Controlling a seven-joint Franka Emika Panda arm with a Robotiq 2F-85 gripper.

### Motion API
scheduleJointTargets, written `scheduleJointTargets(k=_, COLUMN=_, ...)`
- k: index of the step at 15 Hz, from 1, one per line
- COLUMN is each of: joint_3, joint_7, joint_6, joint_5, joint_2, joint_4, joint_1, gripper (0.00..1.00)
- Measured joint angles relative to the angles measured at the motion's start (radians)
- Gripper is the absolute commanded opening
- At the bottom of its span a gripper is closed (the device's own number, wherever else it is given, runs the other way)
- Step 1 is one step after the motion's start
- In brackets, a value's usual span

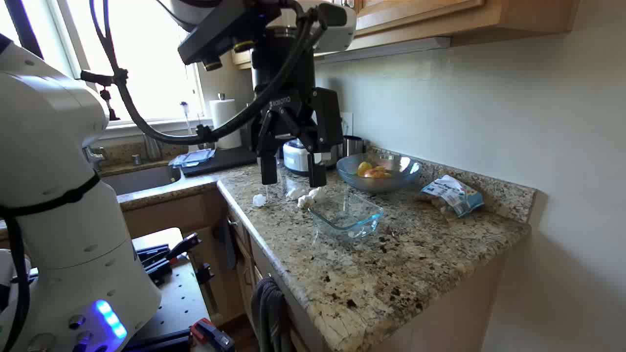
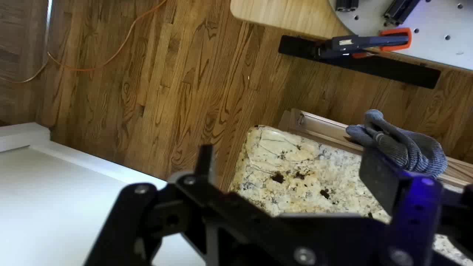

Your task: Pick up the garlic and place it in the bowl

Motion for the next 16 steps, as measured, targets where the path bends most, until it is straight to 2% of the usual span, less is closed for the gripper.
scheduleJointTargets(k=10, joint_3=0.004, joint_7=0.0, joint_6=0.0, joint_5=0.008, joint_2=0.0, joint_4=0.0, joint_1=0.013, gripper=1.0)
scheduleJointTargets(k=16, joint_3=0.054, joint_7=0.006, joint_6=0.043, joint_5=0.127, joint_2=0.001, joint_4=0.001, joint_1=0.126, gripper=1.0)
